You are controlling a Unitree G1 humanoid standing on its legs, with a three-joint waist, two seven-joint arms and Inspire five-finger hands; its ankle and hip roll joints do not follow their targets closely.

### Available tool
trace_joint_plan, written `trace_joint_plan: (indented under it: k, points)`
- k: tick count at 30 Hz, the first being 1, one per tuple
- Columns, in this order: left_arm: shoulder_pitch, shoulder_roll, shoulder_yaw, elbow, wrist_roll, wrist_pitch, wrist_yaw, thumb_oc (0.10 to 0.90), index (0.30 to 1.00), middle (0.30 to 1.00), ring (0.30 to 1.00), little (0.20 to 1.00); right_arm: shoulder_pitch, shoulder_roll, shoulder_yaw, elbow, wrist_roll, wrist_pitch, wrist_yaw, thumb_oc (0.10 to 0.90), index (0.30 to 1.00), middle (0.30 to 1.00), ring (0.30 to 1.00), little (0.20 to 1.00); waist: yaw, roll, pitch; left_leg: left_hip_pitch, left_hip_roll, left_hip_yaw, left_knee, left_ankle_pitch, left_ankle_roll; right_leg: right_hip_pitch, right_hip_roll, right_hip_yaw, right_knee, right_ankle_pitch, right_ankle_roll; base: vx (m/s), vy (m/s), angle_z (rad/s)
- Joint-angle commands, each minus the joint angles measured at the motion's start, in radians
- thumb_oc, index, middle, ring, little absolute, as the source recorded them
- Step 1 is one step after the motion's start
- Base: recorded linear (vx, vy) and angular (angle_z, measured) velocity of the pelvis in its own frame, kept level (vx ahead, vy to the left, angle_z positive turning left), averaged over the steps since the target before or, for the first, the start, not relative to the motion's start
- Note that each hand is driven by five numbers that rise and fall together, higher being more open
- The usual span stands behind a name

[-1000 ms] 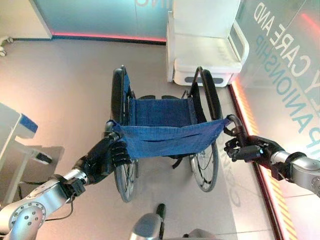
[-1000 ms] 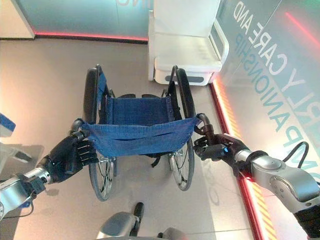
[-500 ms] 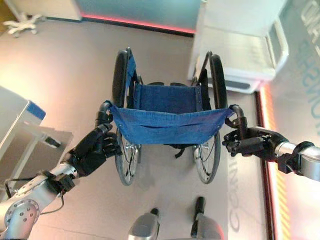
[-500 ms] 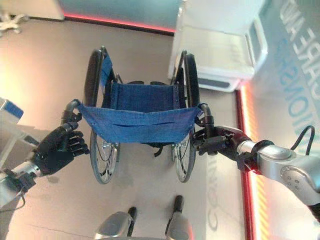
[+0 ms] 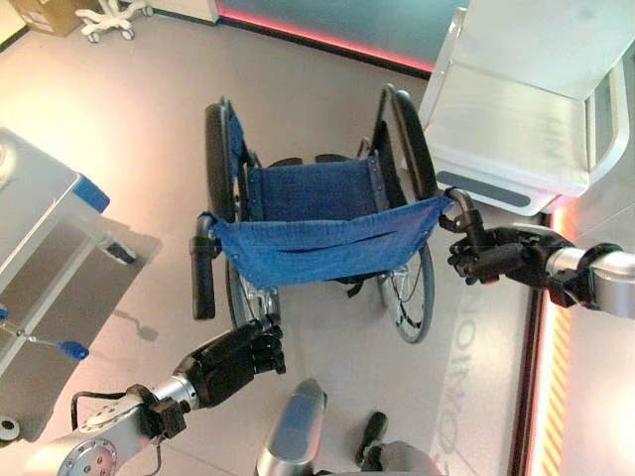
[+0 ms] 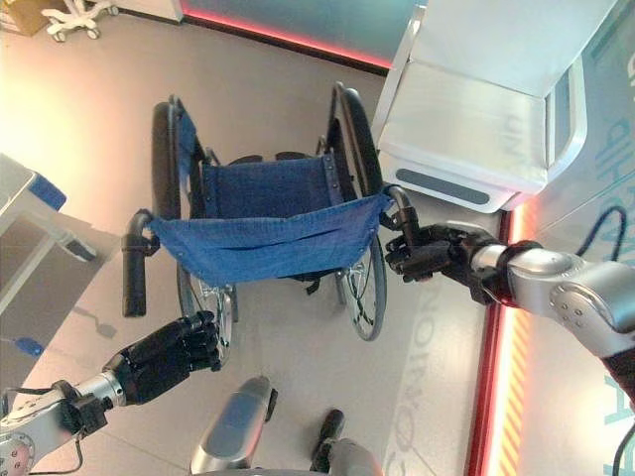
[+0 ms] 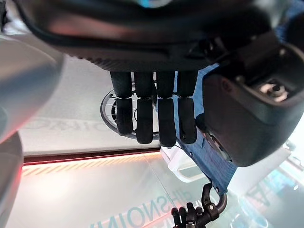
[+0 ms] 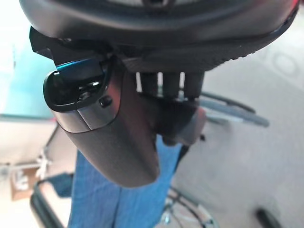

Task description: Push the wheelchair next to the bed

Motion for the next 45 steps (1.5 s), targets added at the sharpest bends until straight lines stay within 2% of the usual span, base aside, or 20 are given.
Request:
trace_joint_plan:
  k: [1, 5, 8, 10, 12, 13, 14, 15, 17, 18, 19, 20, 21, 24, 25, 26, 27, 36, 41, 45]
  points:
    - [0.004, 0.049, 0.041, -0.05, 0.009, -0.098, -0.012, 0.4, 0.3, 0.3, 0.3, 0.3, -0.307, 0.017, 0.003, 0.043, -0.091, -0.169, 0.018, 0.4, 0.3, 0.3, 0.3, 0.3, 0.047, -0.02, -0.109, -0.076, 0.006, 0.136, -0.018, 0.067, -0.017, 0.096, 0.116, -0.079, -0.029, -0.012, 0.02, 0.56, -0.005, -0.71]
    - [-0.03, 0.056, 0.004, -0.055, 0.004, -0.112, 0.04, 0.4, 0.3, 0.3, 0.3, 0.3, -0.268, 0.073, 0.011, 0.078, -0.167, -0.21, 0.022, 0.4, 0.3, 0.3, 0.3, 0.3, 0.053, -0.006, -0.112, -0.103, 0.008, 0.301, -0.166, 0.112, -0.024, 0.2, 0.166, -0.093, -0.037, -0.084, 0.006, 0.44, 0.001, -0.22]
    - [-0.073, 0.079, 0.007, -0.046, -0.008, -0.088, 0.075, 0.4, 0.3, 0.3, 0.3, 0.3, -0.194, 0.124, -0.036, 0.08, -0.214, -0.219, 0.002, 0.4, 0.3, 0.3, 0.3, 0.3, 0.067, -0.026, -0.14, -0.087, -0.045, 0.353, -0.196, 0.049, 0.034, 0.233, 0.187, -0.111, 0.006, -0.155, 0.01, 0.49, -0.007, 0.49]
    - [-0.078, 0.103, 0.035, -0.042, -0.025, -0.072, 0.097, 0.4, 0.3, 0.3, 0.3, 0.3, -0.159, 0.147, -0.062, 0.079, -0.207, -0.227, -0.007, 0.4, 0.3, 0.3, 0.3, 0.3, 0.088, -0.063, -0.165, -0.063, -0.114, 0.302, -0.221, 0.004, 0.099, 0.234, 0.171, -0.115, 0.133, -0.081, 0.07, 0.44, 0.05, -0.02]
    - [-0.089, 0.121, 0.057, -0.024, -0.028, -0.064, 0.111, 0.4, 0.3, 0.3, 0.3, 0.3, -0.111, 0.16, -0.102, 0.064, -0.217, -0.239, -0.008, 0.4, 0.3, 0.3, 0.3, 0.3, 0.09, -0.078, -0.175, -0.041, -0.12, 0.292, -0.214, -0.013, 0.15, 0.15, 0.169, -0.106, 0.362, 0.104, 0.153, 0.27, 0.041, -0.36]
    - [-0.092, 0.126, 0.06, -0.019, -0.027, -0.063, 0.11, 0.4, 0.3, 0.3, 0.3, 0.3, -0.102, 0.161, -0.112, 0.06, -0.216, -0.241, -0.009, 0.4, 0.3, 0.3, 0.3, 0.3, 0.087, -0.081, -0.174, -0.036, -0.12, 0.283, -0.212, -0.015, 0.152, 0.129, 0.169, -0.1, 0.405, 0.132, 0.17, 0.22, -0.026, -0.36]
    - [-0.101, 0.136, 0.061, -0.005, -0.029, -0.064, 0.107, 0.4, 0.3, 0.3, 0.3, 0.3, -0.09, 0.156, -0.129, 0.049, -0.204, -0.242, -0.017, 0.4, 0.3, 0.3, 0.3, 0.3, 0.079, -0.08, -0.169, -0.027, -0.114, 0.258, -0.202, -0.018, 0.149, 0.078, 0.177, -0.076, 0.517, 0.204, 0.212, 0.21, -0.047, 0.0]
    - [-0.108, 0.141, 0.06, 0.003, -0.036, -0.066, 0.109, 0.4, 0.3, 0.3, 0.3, 0.3, -0.082, 0.149, -0.138, 0.038, -0.193, -0.249, -0.026, 0.4, 0.3, 0.3, 0.3, 0.3, 0.064, -0.077, -0.161, -0.018, -0.105, 0.244, -0.187, -0.023, 0.142, 0.024, 0.172, -0.053, 0.557, 0.228, 0.223, 0.22, -0.06, 0.31]
    - [-0.122, 0.154, 0.06, 0.005, -0.058, -0.061, 0.116, 0.4, 0.3, 0.3, 0.3, 0.3, -0.039, 0.144, -0.182, 0.017, -0.203, -0.25, -0.014, 0.4, 0.3, 0.3, 0.3, 0.3, 0.034, -0.065, -0.158, -0.006, -0.093, 0.221, -0.161, -0.024, 0.127, -0.009, 0.091, -0.045, 0.497, 0.164, 0.204, 0.19, -0.049, 0.56]
    - [-0.124, 0.157, 0.06, 0.005, -0.063, -0.061, 0.118, 0.4, 0.3, 0.3, 0.3, 0.3, -0.03, 0.142, -0.191, 0.013, -0.206, -0.249, -0.01, 0.4, 0.3, 0.3, 0.3, 0.3, 0.034, -0.059, -0.161, -0.008, -0.084, 0.219, -0.158, -0.022, 0.123, -0.012, 0.085, -0.046, 0.482, 0.159, 0.199, 0.16, -0.094, 0.49]
    - [-0.126, 0.191, 0.069, -0.006, -0.101, -0.064, 0.123, 0.4, 0.3, 0.3, 0.3, 0.3, -0.004, 0.113, -0.22, -0.008, -0.188, -0.246, -0.027, 0.4, 0.3, 0.3, 0.3, 0.3, 0.019, -0.043, -0.155, 0.005, -0.064, 0.196, -0.147, -0.023, 0.106, -0.008, 0.025, -0.061, 0.377, 0.096, 0.177, 0.1, -0.125, 0.3]
    - [-0.127, 0.207, 0.073, -0.011, -0.122, -0.071, 0.131, 0.4, 0.3, 0.3, 0.3, 0.3, 0.01, 0.102, -0.233, -0.015, -0.184, -0.251, -0.029, 0.4, 0.3, 0.3, 0.3, 0.3, 0.012, -0.038, -0.147, 0.015, -0.058, 0.184, -0.14, -0.028, 0.099, -0.007, 0.0, -0.066, 0.322, 0.07, 0.168, 0.08, -0.22, 0.54]
    - [-0.135, 0.234, 0.076, -0.015, -0.154, -0.086, 0.143, 0.4, 0.3, 0.3, 0.3, 0.3, 0.042, 0.088, -0.262, -0.022, -0.189, -0.269, -0.025, 0.4, 0.3, 0.3, 0.3, 0.3, 0.002, -0.025, -0.138, 0.025, -0.038, 0.158, -0.123, -0.04, 0.086, -0.016, -0.039, -0.069, 0.211, 0.058, 0.149, 0.03, -0.199, 0.51]
    - [-0.144, 0.253, 0.079, -0.01, -0.17, -0.095, 0.137, 0.4, 0.3, 0.3, 0.3, 0.3, 0.082, 0.072, -0.31, -0.028, -0.178, -0.284, -0.028, 0.4, 0.3, 0.3, 0.3, 0.3, -0.008, -0.019, -0.103, 0.048, -0.012, 0.127, -0.09, -0.057, 0.064, -0.01, -0.066, -0.075, 0.135, 0.064, 0.142, 0.07, -0.183, 0.51]
    - [-0.142, 0.245, 0.078, -0.012, -0.164, -0.092, 0.136, 0.447, 0.371, 0.371, 0.371, 0.371, 0.078, 0.068, -0.31, -0.025, -0.175, -0.28, -0.026, 0.4, 0.3, 0.3, 0.3, 0.3, -0.005, -0.023, -0.101, 0.049, -0.009, 0.124, -0.083, -0.06, 0.061, 0.0, -0.064, -0.079, 0.116, 0.056, 0.14, 0.15, -0.132, 0.79]
    - [-0.125, 0.218, 0.078, -0.019, -0.144, -0.083, 0.138, 0.725, 0.787, 0.787, 0.787, 0.787, 0.062, 0.047, -0.311, -0.014, -0.159, -0.263, -0.021, 0.4, 0.3, 0.3, 0.3, 0.3, 0.006, -0.032, -0.104, 0.055, -0.008, 0.11, -0.072, -0.07, 0.052, 0.028, -0.057, -0.092, 0.062, 0.039, 0.131, 0.15, -0.086, 0.81]
    - [-0.106, 0.199, 0.081, -0.025, -0.135, -0.073, 0.143, 0.8, 0.9, 0.9, 0.9, 0.9, 0.059, 0.027, -0.312, -0.007, -0.143, -0.257, -0.02, 0.4, 0.3, 0.3, 0.3, 0.3, 0.01, -0.036, -0.11, 0.059, -0.011, 0.098, -0.07, -0.073, 0.049, 0.041, -0.054, -0.091, 0.036, 0.038, 0.128, 0.14, -0.071, 0.72]
    - [0.018, 0.094, 0.165, 0.05, -0.122, -0.048, 0.169, 0.8, 0.9, 0.9, 0.9, 0.9, -0.006, -0.004, -0.276, 0.028, -0.148, -0.221, 0.008, 0.4, 0.3, 0.3, 0.3, 0.3, 0.042, -0.052, -0.13, 0.071, 0.007, 0.075, -0.085, -0.071, 0.011, 0.088, -0.061, -0.122, -0.053, 0.044, 0.113, 0.05, -0.024, 0.19]
    - [0.045, 0.08, 0.188, 0.063, -0.097, -0.045, 0.151, 0.8, 0.9, 0.9, 0.9, 0.9, -0.045, 0.005, -0.248, 0.042, -0.154, -0.212, 0.012, 0.4, 0.3, 0.3, 0.3, 0.3, 0.062, -0.048, -0.13, 0.071, 0.017, 0.065, -0.088, -0.067, 0.003, 0.101, -0.06, -0.144, -0.069, 0.045, 0.109, 0.01, -0.029, 0.1]
    - [0.06, 0.076, 0.208, 0.089, -0.097, -0.045, 0.2, 0.8, 0.9, 0.9, 0.9, 0.9, -0.071, 0.021, -0.226, 0.053, -0.166, -0.204, 0.012, 0.4, 0.3, 0.3, 0.3, 0.3, 0.082, -0.044, -0.132, 0.067, 0.024, 0.052, -0.087, -0.067, -0.004, 0.106, -0.06, -0.167, -0.071, 0.04, 0.105, 0.0, -0.048, 0.11]
